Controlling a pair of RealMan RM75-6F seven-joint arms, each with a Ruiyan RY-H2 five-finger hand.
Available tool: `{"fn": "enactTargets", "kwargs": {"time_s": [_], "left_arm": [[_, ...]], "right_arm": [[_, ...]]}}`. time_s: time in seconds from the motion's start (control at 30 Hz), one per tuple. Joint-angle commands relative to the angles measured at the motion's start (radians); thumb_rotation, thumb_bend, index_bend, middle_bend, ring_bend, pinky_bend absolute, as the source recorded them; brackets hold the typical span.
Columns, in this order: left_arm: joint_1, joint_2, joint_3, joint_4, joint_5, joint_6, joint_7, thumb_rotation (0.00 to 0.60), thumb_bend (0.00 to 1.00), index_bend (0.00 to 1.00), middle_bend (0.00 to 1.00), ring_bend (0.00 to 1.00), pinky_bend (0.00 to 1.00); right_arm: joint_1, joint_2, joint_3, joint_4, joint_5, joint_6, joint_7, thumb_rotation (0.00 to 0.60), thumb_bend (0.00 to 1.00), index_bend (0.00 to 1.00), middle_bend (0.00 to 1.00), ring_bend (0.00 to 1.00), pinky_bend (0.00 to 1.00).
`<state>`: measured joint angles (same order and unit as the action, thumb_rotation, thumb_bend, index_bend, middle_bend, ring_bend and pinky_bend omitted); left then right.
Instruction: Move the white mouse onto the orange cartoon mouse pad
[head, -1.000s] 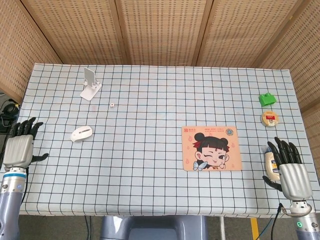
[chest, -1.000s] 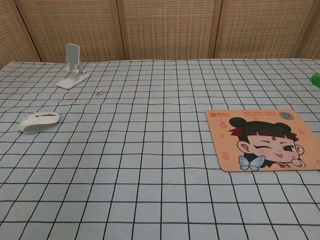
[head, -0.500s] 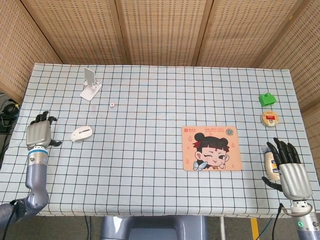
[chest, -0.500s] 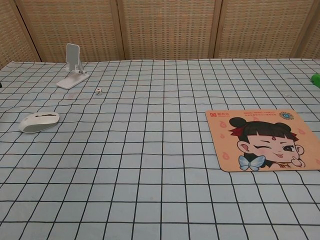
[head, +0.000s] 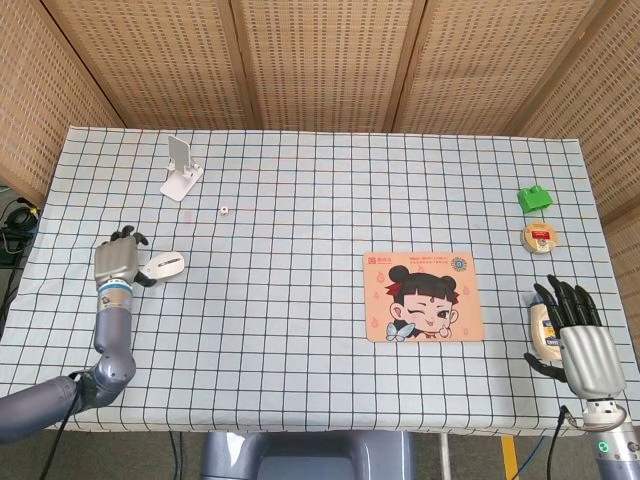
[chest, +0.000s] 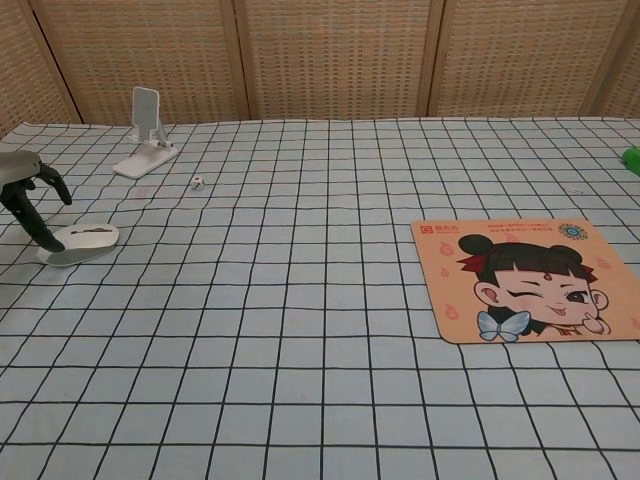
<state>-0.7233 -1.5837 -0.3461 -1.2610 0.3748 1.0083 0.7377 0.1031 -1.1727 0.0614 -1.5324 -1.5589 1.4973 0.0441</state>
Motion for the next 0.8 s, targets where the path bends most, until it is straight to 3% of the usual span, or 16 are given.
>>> {"fn": "enactTargets", "kwargs": {"time_s": [0.03,0.47,0.57,0.73,0.8], "left_arm": [[-0.018,-0.021,0.003,0.023,-0.013,-0.009,0.007,0.600,0.17,0.31,0.08,0.10,0.22],[-0.054,-0.078,0.034,0.096,-0.049,-0.028,0.035,0.600,0.20,0.33,0.10,0.11,0.23],[-0.059,-0.093,0.041,0.109,-0.034,-0.021,0.030,0.600,0.23,0.39,0.16,0.17,0.27],[-0.062,-0.114,0.054,0.121,-0.005,-0.007,0.027,0.600,0.41,0.60,0.35,0.33,0.39],[-0.063,-0.117,0.055,0.114,0.006,-0.002,0.023,0.600,0.43,0.63,0.38,0.36,0.41]], "right_arm": [[0.000,0.001,0.000,0.000,0.001,0.000,0.003,0.600,0.08,0.00,0.00,0.00,0.00],[0.000,0.010,0.006,0.003,0.009,0.003,0.031,0.600,0.08,0.00,0.00,0.00,0.00],[0.000,0.009,0.006,0.004,0.008,0.003,0.032,0.600,0.08,0.00,0.00,0.00,0.00],[-0.001,0.010,0.007,0.004,0.009,0.008,0.038,0.600,0.08,0.00,0.00,0.00,0.00],[-0.002,0.011,0.008,0.004,0.010,0.009,0.041,0.600,0.08,0.00,0.00,0.00,0.00]]}}
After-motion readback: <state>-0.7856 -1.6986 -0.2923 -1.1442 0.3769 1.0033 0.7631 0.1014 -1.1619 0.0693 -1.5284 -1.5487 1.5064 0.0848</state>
